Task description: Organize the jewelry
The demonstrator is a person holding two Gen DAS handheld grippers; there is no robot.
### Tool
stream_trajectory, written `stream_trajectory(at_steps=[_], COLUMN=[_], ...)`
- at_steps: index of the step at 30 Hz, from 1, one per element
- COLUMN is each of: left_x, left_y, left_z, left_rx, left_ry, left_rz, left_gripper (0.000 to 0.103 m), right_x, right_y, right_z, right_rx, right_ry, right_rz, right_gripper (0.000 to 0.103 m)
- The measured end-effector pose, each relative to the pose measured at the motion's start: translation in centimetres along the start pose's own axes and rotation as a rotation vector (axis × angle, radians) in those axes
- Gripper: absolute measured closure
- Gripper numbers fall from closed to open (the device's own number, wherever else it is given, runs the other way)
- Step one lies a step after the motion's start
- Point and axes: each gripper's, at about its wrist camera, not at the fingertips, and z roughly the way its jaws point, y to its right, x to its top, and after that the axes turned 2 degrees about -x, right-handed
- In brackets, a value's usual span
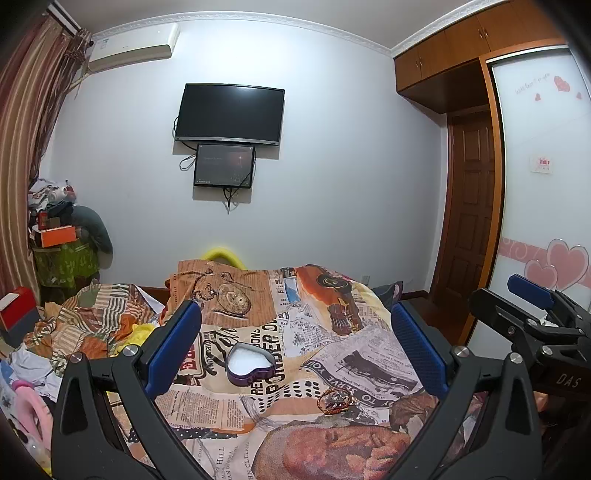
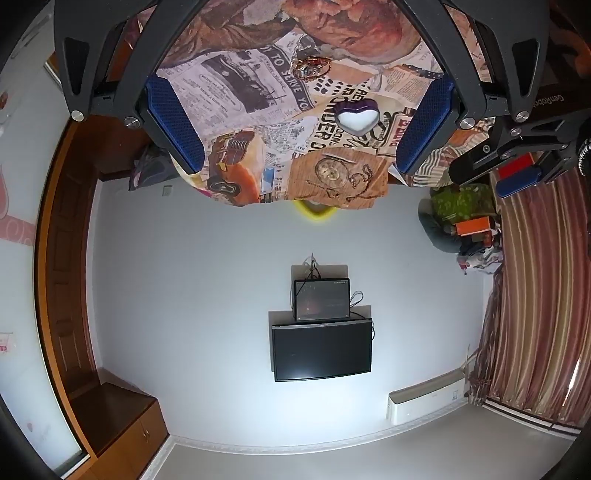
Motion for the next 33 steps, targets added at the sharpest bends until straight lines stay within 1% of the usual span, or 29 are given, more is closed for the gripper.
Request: stream_trajectory(at_steps=[1, 16, 33], left_x=[-0.06, -0.2, -0.1], left_y=[0.0, 0.06, 0.24], left_z=[0.04, 0.67, 0.56], left_rx=[-0.001, -0.002, -0.001], left_ry=[-0.002, -0.018, -0.019], left_rz=[-0.002, -0.007, -0.004], left_gripper=[0.0, 0.0, 0.0], right_x=[-0.48, -0.49, -0.46], right_y=[0.2, 0.13, 0.22], right_z=[0.75, 0.85, 0.85], right_rx=[0.002, 0.006, 0.007], right_ry=[-0.005, -0.013, -0.015], right_rz=[0.004, 0.014, 0.017], right_gripper=[0.0, 0.0, 0.0])
